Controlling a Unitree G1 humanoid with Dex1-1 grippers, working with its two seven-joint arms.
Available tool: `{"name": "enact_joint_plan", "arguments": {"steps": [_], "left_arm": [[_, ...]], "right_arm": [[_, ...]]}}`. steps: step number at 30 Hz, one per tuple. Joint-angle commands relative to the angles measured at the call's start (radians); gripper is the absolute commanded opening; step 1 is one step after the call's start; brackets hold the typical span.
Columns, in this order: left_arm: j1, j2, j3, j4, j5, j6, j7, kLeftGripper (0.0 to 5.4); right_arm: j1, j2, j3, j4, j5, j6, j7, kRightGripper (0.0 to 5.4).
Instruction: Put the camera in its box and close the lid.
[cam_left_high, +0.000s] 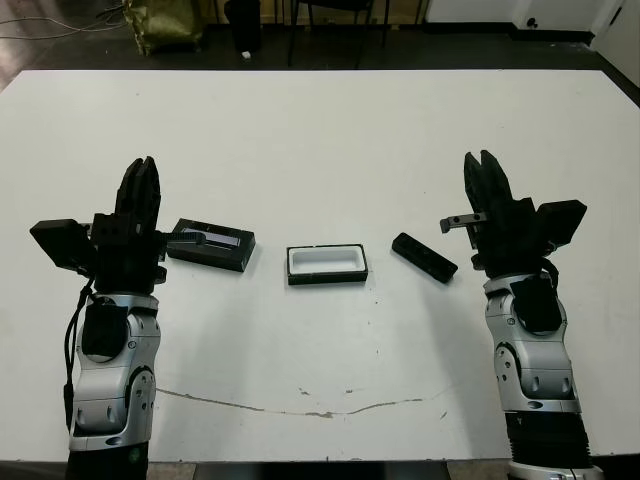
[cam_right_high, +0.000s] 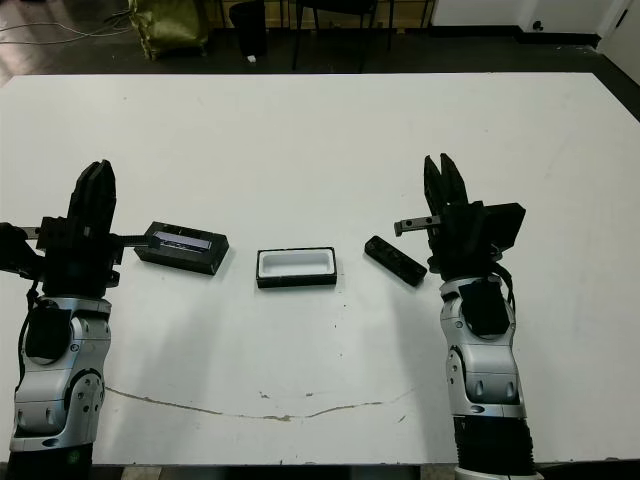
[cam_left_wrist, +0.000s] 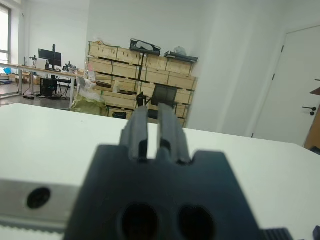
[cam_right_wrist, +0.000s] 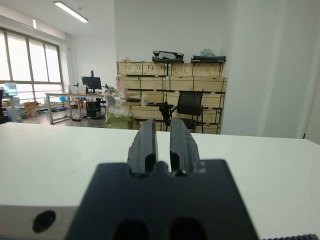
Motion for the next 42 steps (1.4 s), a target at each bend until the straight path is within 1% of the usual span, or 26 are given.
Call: {"name": "enact_joint_plan", "arguments": {"steps": [1, 2, 9, 14, 17, 19, 24, 27, 29, 33, 36, 39, 42], "left_arm": [[0.021, 0.003, 0.000, 0.014, 0.002, 0.006, -0.006, 0.05], [0.021, 0.003, 0.000, 0.013, 0.002, 0.008, -0.006, 0.05], [0.026, 0.003, 0.001, 0.011, 0.003, 0.016, -0.003, 0.05], [0.027, 0.001, 0.001, 0.016, 0.005, 0.004, -0.006, 0.05], [0.028, -0.002, -0.002, 0.015, 0.012, 0.006, 0.001, 0.05], [0.028, -0.003, -0.004, 0.012, 0.012, 0.012, 0.003, 0.05], [0.027, 0.000, -0.006, 0.015, 0.012, 0.002, -0.005, 0.05], [0.027, 0.000, -0.007, 0.011, 0.015, 0.010, 0.000, 0.05], [0.027, -0.001, -0.008, 0.009, 0.018, 0.013, 0.003, 0.05], [0.028, 0.000, -0.010, 0.006, 0.021, 0.016, 0.003, 0.05], [0.029, -0.002, -0.010, 0.007, 0.023, 0.012, 0.002, 0.00], [0.031, -0.003, -0.009, 0.007, 0.021, 0.013, 0.003, 0.00], [0.034, -0.003, -0.007, 0.002, 0.013, 0.024, 0.004, 0.00]], "right_arm": [[0.010, -0.009, -0.002, 0.029, -0.001, -0.016, 0.014, 0.00], [0.008, -0.011, -0.002, 0.034, 0.001, -0.023, 0.019, 0.00], [0.006, -0.009, -0.007, 0.034, -0.001, -0.010, 0.014, 0.00], [0.009, -0.020, -0.011, 0.000, 0.015, 0.041, 0.019, 0.00], [0.007, -0.039, -0.024, -0.017, 0.038, 0.068, 0.040, 0.00], [0.007, -0.060, -0.033, -0.030, 0.060, 0.099, 0.061, 0.00], [-0.004, -0.158, -0.051, -0.030, 0.074, 0.160, 0.142, 0.00], [-0.016, -0.211, -0.060, -0.034, 0.075, 0.216, 0.172, 0.00], [-0.021, -0.240, -0.067, -0.040, 0.089, 0.263, 0.192, 0.00], [-0.025, -0.291, -0.065, -0.046, 0.114, 0.333, 0.247, 0.00], [-0.025, -0.332, -0.048, -0.068, 0.116, 0.408, 0.284, 0.37], [-0.022, -0.362, -0.032, -0.100, 0.118, 0.488, 0.308, 1.01], [-0.020, -0.378, -0.021, -0.118, 0.117, 0.538, 0.321, 1.67]]}}
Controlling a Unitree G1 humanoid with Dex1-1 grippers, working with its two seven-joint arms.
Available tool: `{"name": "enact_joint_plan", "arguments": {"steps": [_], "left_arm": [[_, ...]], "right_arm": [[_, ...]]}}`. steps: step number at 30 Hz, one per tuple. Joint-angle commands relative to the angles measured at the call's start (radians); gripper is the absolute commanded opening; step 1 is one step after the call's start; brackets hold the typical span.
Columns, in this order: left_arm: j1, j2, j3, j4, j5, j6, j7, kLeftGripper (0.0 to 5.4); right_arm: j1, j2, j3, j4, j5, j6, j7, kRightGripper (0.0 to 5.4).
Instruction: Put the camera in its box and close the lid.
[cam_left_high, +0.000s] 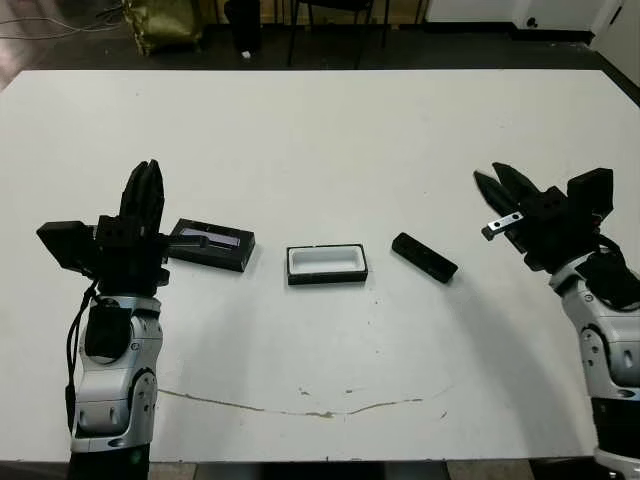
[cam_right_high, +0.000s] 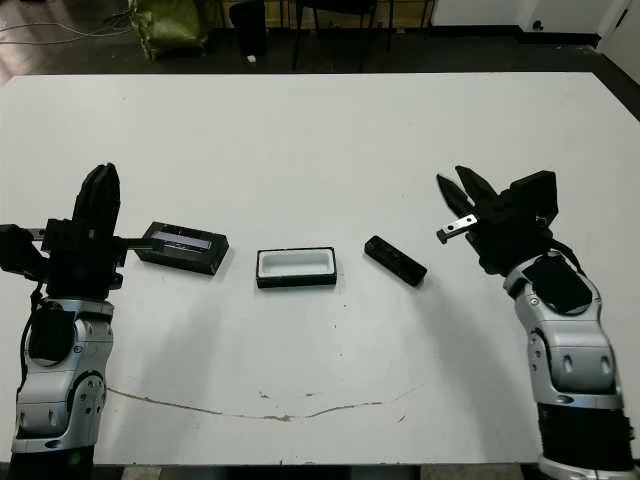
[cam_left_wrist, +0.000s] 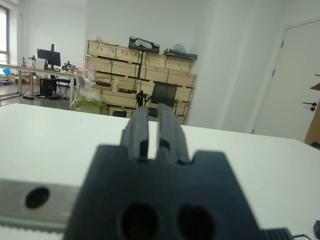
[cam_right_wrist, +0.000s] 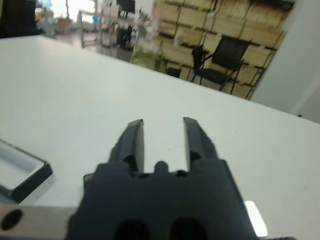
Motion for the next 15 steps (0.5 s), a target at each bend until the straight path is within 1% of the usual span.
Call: {"name": "enact_joint_plan", "arguments": {"steps": [1, 3, 7, 8, 10, 15], "left_arm": [[0.027, 0.000, 0.004, 0.004, -0.004, 0.020, 0.003, 0.00], [0.031, 0.005, 0.006, 0.010, 0.004, 0.009, 0.001, 0.00], [0.036, 0.006, 0.013, 0.013, 0.002, 0.008, -0.001, 0.00], [0.037, 0.005, 0.014, 0.013, 0.000, 0.009, -0.001, 0.00], [0.037, 0.004, 0.015, 0.010, 0.003, 0.012, 0.004, 0.00], [0.038, 0.003, 0.013, 0.010, 0.000, 0.016, 0.002, 0.00]], "right_arm": [[0.009, -0.030, 0.017, -0.017, -0.006, 0.060, 0.019, 1.88], [0.012, -0.040, 0.019, -0.018, -0.004, 0.074, 0.036, 2.32], [0.021, -0.048, 0.016, -0.004, 0.010, 0.076, 0.071, 3.19], [0.022, -0.050, 0.014, -0.001, 0.016, 0.083, 0.080, 3.29], [0.025, -0.053, 0.012, 0.001, 0.021, 0.095, 0.090, 3.18], [0.031, -0.055, 0.021, 0.018, 0.034, 0.106, 0.119, 2.15]]}}
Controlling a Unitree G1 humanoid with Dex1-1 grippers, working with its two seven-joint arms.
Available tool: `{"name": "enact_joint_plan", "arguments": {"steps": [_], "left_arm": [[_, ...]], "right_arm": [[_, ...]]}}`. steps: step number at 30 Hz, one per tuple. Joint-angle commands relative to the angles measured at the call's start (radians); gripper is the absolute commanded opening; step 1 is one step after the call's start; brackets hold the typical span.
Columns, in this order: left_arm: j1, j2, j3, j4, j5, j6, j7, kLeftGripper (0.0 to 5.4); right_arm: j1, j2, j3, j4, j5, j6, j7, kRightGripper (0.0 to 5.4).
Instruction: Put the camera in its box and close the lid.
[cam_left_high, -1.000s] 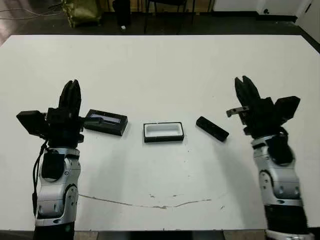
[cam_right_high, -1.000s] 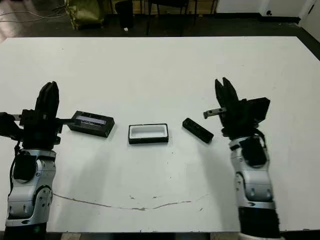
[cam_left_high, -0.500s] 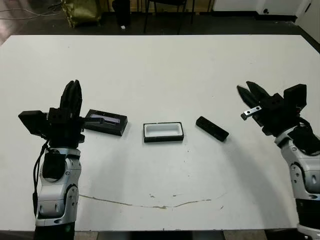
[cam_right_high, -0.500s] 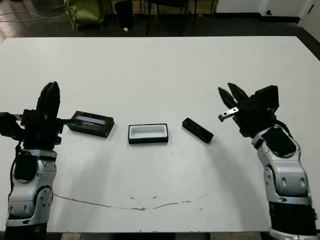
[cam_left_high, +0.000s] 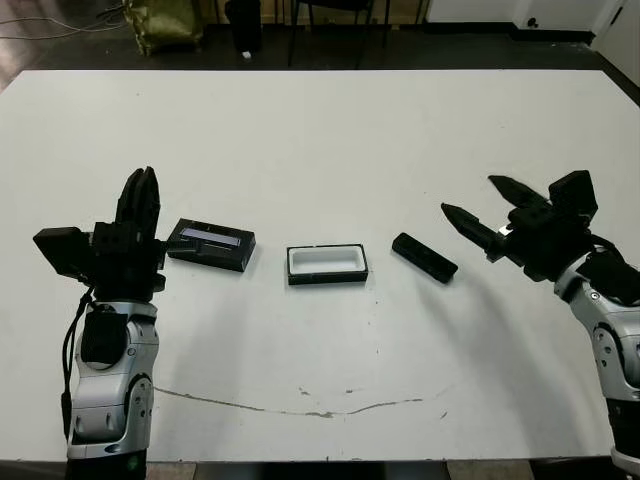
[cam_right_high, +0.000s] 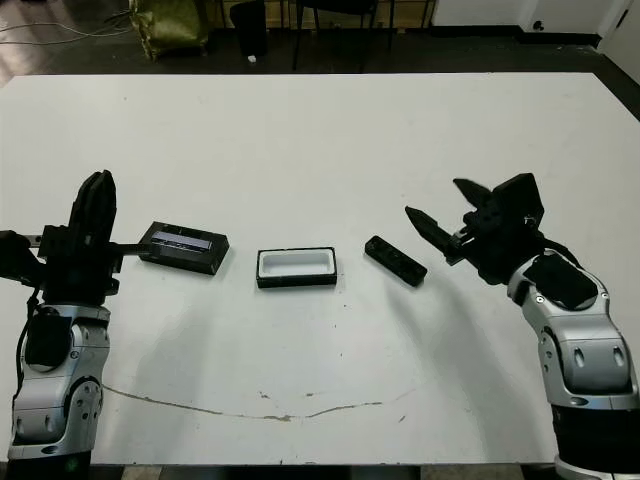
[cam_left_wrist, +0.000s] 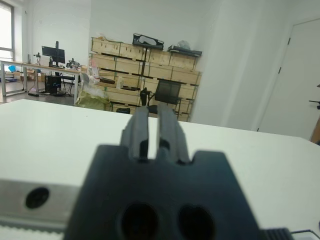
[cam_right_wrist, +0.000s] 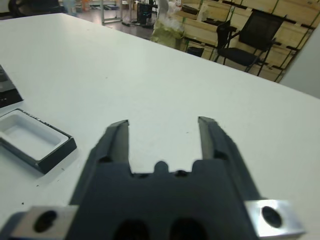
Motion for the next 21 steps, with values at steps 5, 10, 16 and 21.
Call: {"name": "enact_joint_plan", "arguments": {"steps": [5, 10, 16, 21], "left_arm": [[0.019, 0.000, 0.000, 0.016, 0.005, 0.009, 0.004, 0.00], [0.026, -0.004, 0.002, 0.020, -0.006, 0.004, -0.002, 0.00], [0.033, -0.009, 0.000, 0.015, -0.007, 0.005, 0.003, 0.00], [0.030, -0.009, -0.001, 0.025, -0.005, -0.006, -0.003, 0.00]], "right_arm": [[0.006, -0.037, 0.035, 0.084, -0.014, -0.022, 0.087, 1.70], [-0.019, -0.043, 0.049, 0.166, 0.000, -0.058, 0.165, 2.35], [-0.039, -0.042, 0.056, 0.213, 0.006, -0.080, 0.224, 3.19], [-0.050, -0.043, 0.055, 0.227, 0.008, -0.092, 0.248, 3.34]]}}
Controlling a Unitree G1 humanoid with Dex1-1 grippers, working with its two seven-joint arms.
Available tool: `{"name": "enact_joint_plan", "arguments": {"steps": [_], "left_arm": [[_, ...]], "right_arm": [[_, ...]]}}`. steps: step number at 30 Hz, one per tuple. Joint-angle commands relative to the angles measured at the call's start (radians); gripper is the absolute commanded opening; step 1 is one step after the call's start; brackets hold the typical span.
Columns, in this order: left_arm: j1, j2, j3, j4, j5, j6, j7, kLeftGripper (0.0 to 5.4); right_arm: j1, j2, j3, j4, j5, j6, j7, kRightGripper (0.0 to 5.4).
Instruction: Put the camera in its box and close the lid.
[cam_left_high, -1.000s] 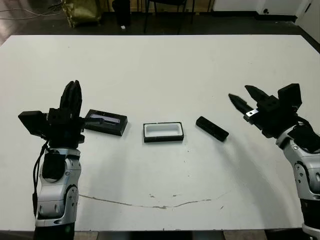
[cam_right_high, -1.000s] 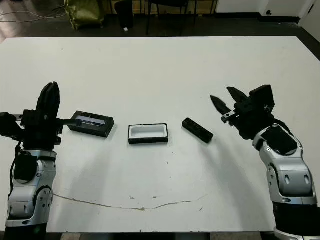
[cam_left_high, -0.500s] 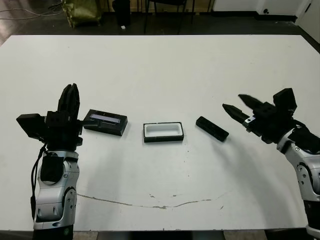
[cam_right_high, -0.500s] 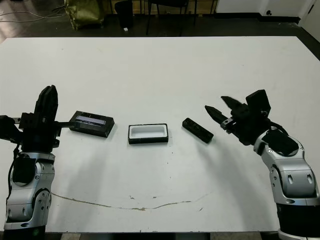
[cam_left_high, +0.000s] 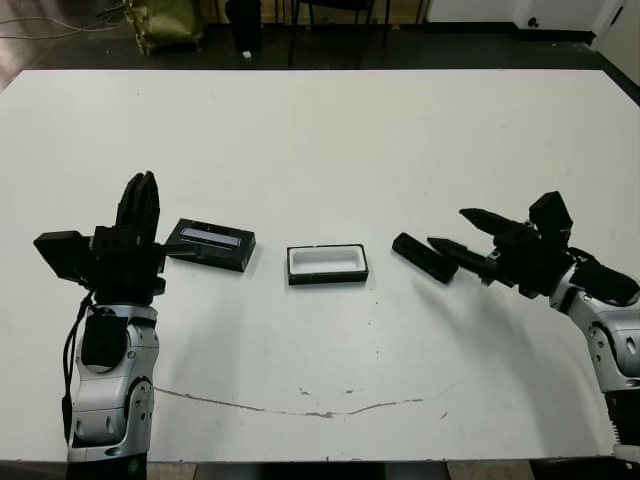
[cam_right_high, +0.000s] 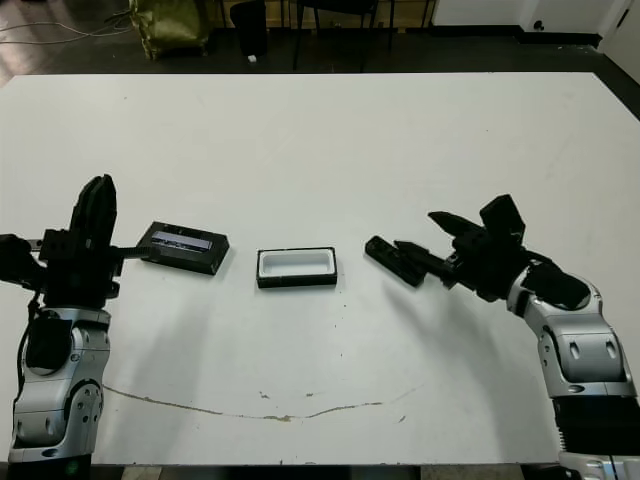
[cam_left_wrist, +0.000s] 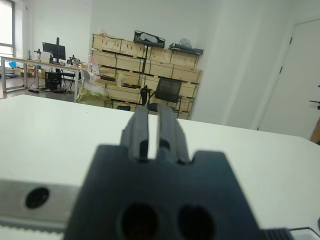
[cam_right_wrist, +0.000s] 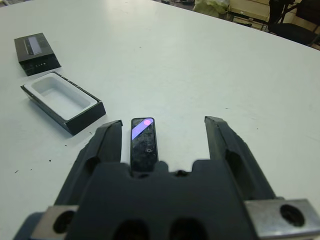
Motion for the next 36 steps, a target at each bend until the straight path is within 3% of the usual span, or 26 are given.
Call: {"name": "enact_joint_plan", "arguments": {"steps": [1, 3, 9, 16, 26, 32, 36], "left_arm": [[0.019, -0.003, 0.000, 0.021, 0.000, -0.002, -0.004, 0.00], [0.019, -0.003, -0.001, 0.021, -0.003, -0.001, -0.004, 0.00], [0.020, -0.003, -0.002, 0.021, 0.001, 0.000, -0.003, 0.00], [0.021, -0.004, -0.002, 0.018, -0.003, 0.003, -0.004, 0.00], [0.021, -0.004, -0.005, 0.024, 0.017, -0.009, 0.001, 0.00], [0.021, -0.004, -0.004, 0.023, 0.005, -0.004, -0.004, 0.00], [0.021, -0.003, -0.005, 0.024, 0.007, -0.006, -0.005, 0.00]], "right_arm": [[-0.012, -0.013, 0.005, 0.020, -0.004, -0.007, 0.014, 3.45], [-0.013, -0.015, 0.006, 0.016, -0.011, -0.009, 0.013, 3.66], [-0.014, -0.022, 0.014, 0.004, -0.018, 0.002, 0.015, 3.27], [-0.016, -0.025, 0.021, -0.005, -0.014, 0.011, 0.020, 3.33], [-0.020, -0.045, 0.058, -0.034, -0.042, 0.041, 0.018, 2.66], [-0.025, -0.048, 0.083, -0.031, -0.068, 0.039, 0.014, 1.88], [-0.031, -0.052, 0.103, -0.017, -0.092, 0.029, 0.017, 2.11]]}}
